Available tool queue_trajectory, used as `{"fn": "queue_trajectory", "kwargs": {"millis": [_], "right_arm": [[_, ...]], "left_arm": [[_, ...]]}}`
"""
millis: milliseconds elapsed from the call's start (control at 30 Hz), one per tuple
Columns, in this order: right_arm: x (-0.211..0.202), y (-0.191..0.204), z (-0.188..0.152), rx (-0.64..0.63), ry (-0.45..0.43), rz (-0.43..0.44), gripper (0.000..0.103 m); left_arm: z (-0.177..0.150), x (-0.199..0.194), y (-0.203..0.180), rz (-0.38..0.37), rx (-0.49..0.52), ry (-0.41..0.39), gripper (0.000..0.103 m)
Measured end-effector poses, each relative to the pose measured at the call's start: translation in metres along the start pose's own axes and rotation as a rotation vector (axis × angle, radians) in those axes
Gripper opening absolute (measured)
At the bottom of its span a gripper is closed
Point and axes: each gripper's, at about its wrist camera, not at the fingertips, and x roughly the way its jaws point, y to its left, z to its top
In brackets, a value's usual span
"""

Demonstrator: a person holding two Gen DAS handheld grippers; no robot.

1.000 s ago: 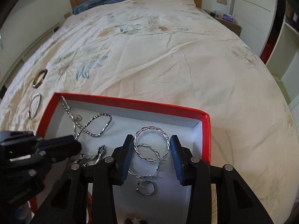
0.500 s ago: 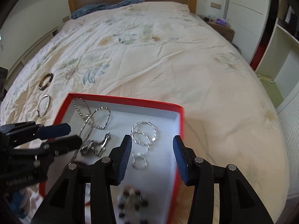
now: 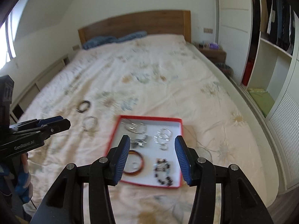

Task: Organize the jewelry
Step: 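Withdraw both open tools from the box toward the two bangles, then grasp the dark brown bangle with the left tool while the right tool grasps the large silver bangle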

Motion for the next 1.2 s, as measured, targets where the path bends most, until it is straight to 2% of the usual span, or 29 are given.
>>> {"fn": "queue_trajectory", "kwargs": {"millis": [167,367,567,733,900,1200], "right_arm": [[-0.058,0.047,-0.003,-0.046,-0.085,0.035,0.05],[-0.096,0.102,-0.007,-0.08,-0.151,0.107,0.049],[-0.098,0.151,-0.008,-0.149,-0.156,0.155,0.047],[-0.062,0.17,-0.007,-0.168,-0.113,0.183,0.046],[0.01,0.178,-0.005,-0.14,-0.047,0.2,0.037],[0.156,0.199,0.008,-0.086,0.07,0.206,0.035]], "left_arm": [[-0.018,-0.07,0.038,0.081,0.007,-0.053,0.036],[-0.041,-0.146,0.093,0.152,-0.042,-0.115,0.036],[-0.051,-0.167,0.137,0.19,-0.118,-0.137,0.036],[-0.054,-0.137,0.166,0.234,-0.167,-0.129,0.036],[-0.052,-0.084,0.194,0.253,-0.199,-0.087,0.036],[-0.025,0.04,0.247,0.22,-0.246,-0.034,0.036]]}}
